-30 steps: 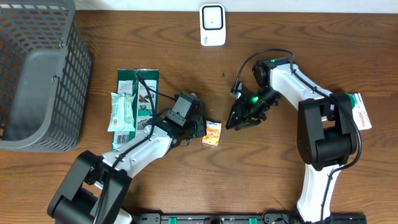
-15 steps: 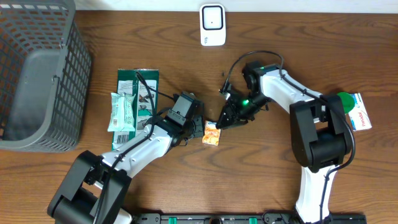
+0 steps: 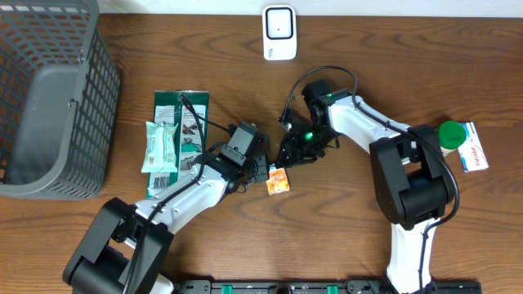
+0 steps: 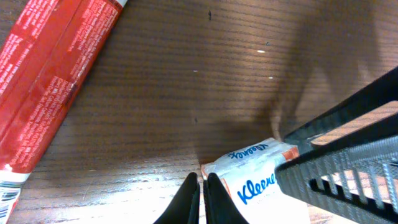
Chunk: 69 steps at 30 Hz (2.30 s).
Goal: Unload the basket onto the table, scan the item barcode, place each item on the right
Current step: 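Lower the right gripper and close it on the Kleenex pack, then lift the Kleenex pack with the right gripper off the table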
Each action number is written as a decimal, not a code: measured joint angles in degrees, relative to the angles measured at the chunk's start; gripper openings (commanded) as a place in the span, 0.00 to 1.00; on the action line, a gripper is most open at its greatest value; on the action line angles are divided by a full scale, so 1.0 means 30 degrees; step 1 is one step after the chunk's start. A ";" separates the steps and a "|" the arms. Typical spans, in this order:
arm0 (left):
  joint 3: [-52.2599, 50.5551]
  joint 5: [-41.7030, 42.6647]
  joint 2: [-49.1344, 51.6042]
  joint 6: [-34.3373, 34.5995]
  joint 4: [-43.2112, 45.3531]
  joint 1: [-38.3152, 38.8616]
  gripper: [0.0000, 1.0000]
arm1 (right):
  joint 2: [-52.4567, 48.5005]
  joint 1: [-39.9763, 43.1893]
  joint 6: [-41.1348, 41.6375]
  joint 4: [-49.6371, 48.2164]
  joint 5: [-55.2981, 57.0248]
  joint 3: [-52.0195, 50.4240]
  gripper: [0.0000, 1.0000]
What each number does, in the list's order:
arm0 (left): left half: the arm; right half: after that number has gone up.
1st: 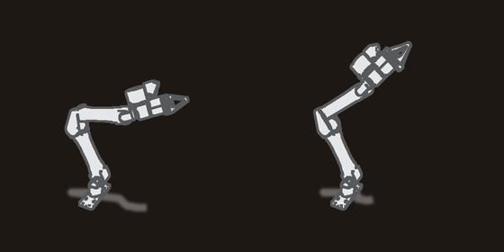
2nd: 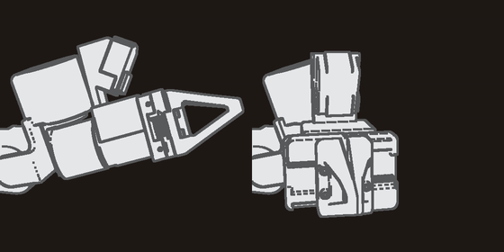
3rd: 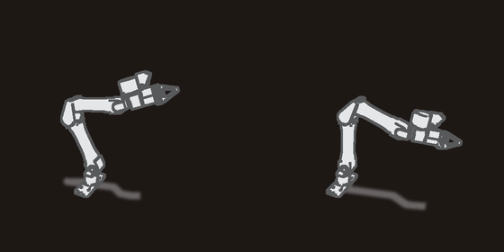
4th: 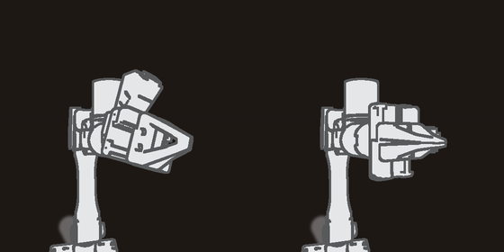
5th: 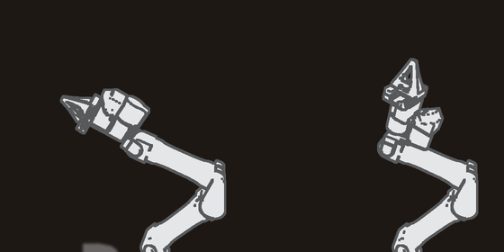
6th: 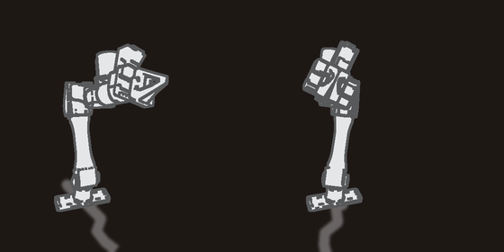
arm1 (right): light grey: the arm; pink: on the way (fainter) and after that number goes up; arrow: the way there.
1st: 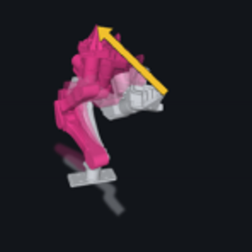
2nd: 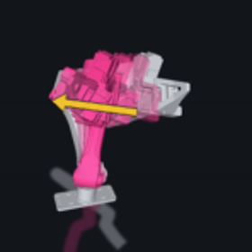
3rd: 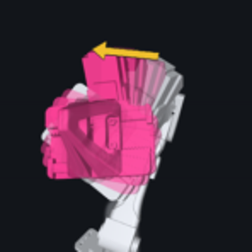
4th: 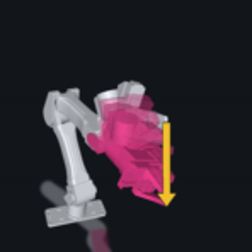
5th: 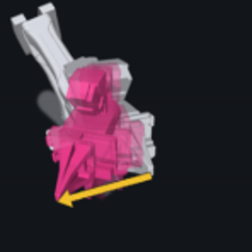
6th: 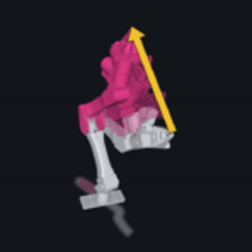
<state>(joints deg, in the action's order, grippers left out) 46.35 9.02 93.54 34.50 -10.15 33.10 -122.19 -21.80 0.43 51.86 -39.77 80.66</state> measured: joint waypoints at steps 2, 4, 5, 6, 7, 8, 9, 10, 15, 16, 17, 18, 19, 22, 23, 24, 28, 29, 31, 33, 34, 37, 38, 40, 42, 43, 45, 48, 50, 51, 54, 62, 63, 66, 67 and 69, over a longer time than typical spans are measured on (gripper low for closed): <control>0.0000 0.0000 0.0000 0.0000 0.0000 0.0007 0.08 | 0.0328 0.0102 0.0073 0.0386 0.0117 -0.0051 0.35; 0.0000 0.0007 0.0000 0.0000 0.0000 0.0007 0.08 | 0.0750 0.0197 0.0102 0.0831 0.0211 -0.0058 0.34; 0.0000 0.0007 0.0000 0.0000 0.0000 0.0000 0.08 | 0.0940 0.0204 0.0109 0.1166 0.0226 -0.0058 0.33; -0.0007 0.0007 0.0000 0.0000 0.0000 0.0000 0.08 | 0.1086 0.0204 0.0138 0.1406 0.0248 -0.0058 0.32; 0.0000 0.0007 0.0000 0.0000 0.0000 0.0000 0.08 | 0.1188 0.0197 0.0146 0.1603 0.0255 -0.0058 0.31; 0.0000 0.0007 0.0000 0.0000 0.0000 0.0000 0.08 | 0.1239 0.0182 0.0153 0.1705 0.0255 -0.0066 0.31; -0.0007 0.0007 0.0000 0.0000 0.0000 0.0000 0.08 | 0.1260 0.0146 0.0182 0.1712 0.0262 -0.0124 0.31; -0.0007 0.0007 0.0000 0.0000 -0.0007 0.0007 0.08 | 0.1282 0.0080 0.0240 0.1698 0.0277 -0.0240 0.30; 0.0000 0.0007 0.0000 0.0000 -0.0036 0.0000 0.08 | 0.1290 -0.0750 0.1180 0.0823 0.0707 -0.1545 0.29; -0.0007 0.0007 0.0000 0.0000 -0.0051 0.0000 0.08 | 0.1290 -0.0933 0.1326 0.0576 0.0816 -0.1792 0.29; -0.0007 0.0007 0.0000 0.0000 -0.0051 0.0007 0.09 | 0.1290 -0.1100 0.1464 0.0255 0.0867 -0.2011 0.29; -0.0007 0.0007 0.0000 -0.0007 -0.0051 0.0000 0.08 | 0.1290 -0.1239 0.1574 -0.0102 0.0903 -0.2193 0.28; -0.0007 0.0000 0.0000 0.0000 -0.0058 0.0000 0.08 | 0.1290 -0.1319 0.1698 -0.0517 0.0918 -0.2375 0.26; -0.0007 -0.0007 0.0000 -0.0007 -0.0087 0.0000 0.09 | 0.1450 -0.1341 0.2419 -0.1610 0.0787 -0.2914 0.15; -0.0007 -0.0015 0.0000 0.0000 -0.0087 0.0000 0.08 | 0.1581 -0.1341 0.2616 -0.1982 0.0816 -0.3147 0.11; -0.0007 -0.0015 0.0000 0.0000 -0.0095 0.0000 0.08 | 0.1719 -0.1333 0.2856 -0.2295 0.0816 -0.3366 0.09; -0.0007 -0.0066 0.0000 -0.0255 -0.0102 -0.0015 0.08 | 0.2011 -0.1311 0.3257 -0.2645 0.0918 -0.3687 0.01; -0.0007 -0.0066 -0.0007 -0.0350 -0.0109 -0.0044 0.08 | 0.2025 -0.1290 0.3257 -0.2565 0.0918 -0.3679 0.01; -0.0007 -0.0066 -0.0175 -0.0517 -0.0189 -0.0226 0.08 | 0.2040 -0.1158 0.3133 -0.1931 0.0940 -0.3512 0.01; -0.0007 -0.0058 -0.0685 -0.0561 -0.0423 -0.0656 0.08 | 0.2047 -0.0656 0.2237 -0.0801 0.0860 -0.3322 0.01; -0.0007 -0.0044 -0.1100 -0.0510 -0.0656 -0.0976 0.08 | 0.2069 -0.0313 0.1603 -0.0379 0.0532 -0.3308 0.01; -0.0007 0.0299 -0.2514 -0.0437 -0.1523 -0.2208 0.08 | 0.2288 0.1341 -0.0962 0.0772 -0.1712 -0.3308 0.01; -0.0007 0.0539 -0.2951 -0.0430 -0.1807 -0.2659 0.08 | 0.2441 0.1974 -0.1851 0.1297 -0.2652 -0.3300 0.01; -0.0007 0.1071 -0.3650 -0.0423 -0.2404 -0.3519 0.08 | 0.2827 0.3330 -0.3512 0.2142 -0.4408 -0.3293 0.01; -0.0007 0.1472 -0.4051 -0.0423 -0.2951 -0.4167 0.08 | 0.3082 0.4481 -0.5064 0.2841 -0.6018 -0.3293 0.01; -0.0007 0.1596 -0.4160 -0.0430 -0.3191 -0.4422 0.08 | 0.3133 0.4954 -0.5799 0.3177 -0.6776 -0.3293 0.01; -0.0007 0.1770 -0.4218 -0.0437 -0.3555 -0.4714 0.08 | 0.3147 0.5581 -0.7140 0.3832 -0.8167 -0.3293 0.01; -0.0007 0.1974 -0.4218 -0.0452 -0.3796 -0.4750 0.08 | 0.3147 0.5705 -0.8998 0.4809 -1.0083 -0.3293 0.01; -0.0007 0.2040 -0.4218 -0.0459 -0.3927 -0.4750 0.09 | 0.3147 0.5544 -1.0134 0.5537 -1.1198 -0.3293 0.01; -0.0007 0.2040 -0.4218 -0.0510 -0.3978 -0.4750 0.09 | 0.3147 0.5413 -1.0710 0.5945 -1.1708 -0.3293 0.01; -0.0007 0.2040 -0.4218 -0.0743 -0.3993 -0.4750 0.13 | 0.3147 0.4903 -1.1985 0.7031 -1.3114 -0.3293 0.01; -0.0007 0.1304 -0.4218 -0.1027 -0.4299 -0.4750 0.13 | 0.3147 0.2885 -1.3770 0.7985 -1.5387 -0.3293 0.01; -0.0007 0.1166 -0.4218 -0.1035 -0.4350 -0.4750 0.13 | 0.3147 0.2652 -1.3835 0.8029 -1.5489 -0.3293 0.01; -0.0007 0.0495 -0.4218 -0.1078 -0.4554 -0.4750 0.13 | 0.3235 0.2033 -1.3988 0.8371 -1.5635 -0.3293 0.01; -0.0007 0.0248 -0.4218 -0.1078 -0.4634 -0.4750 0.13 | 0.3344 0.1858 -1.4032 0.8444 -1.5671 -0.3293 0.01; -0.0007 -0.0335 -0.4218 -0.1086 -0.4838 -0.4750 0.13 | 0.3818 0.1603 -1.4054 0.8633 -1.5693 -0.3293 0.01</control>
<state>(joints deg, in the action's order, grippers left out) 46.33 8.01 80.88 31.24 -24.67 18.85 -110.74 -16.99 -41.74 77.76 -86.85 70.78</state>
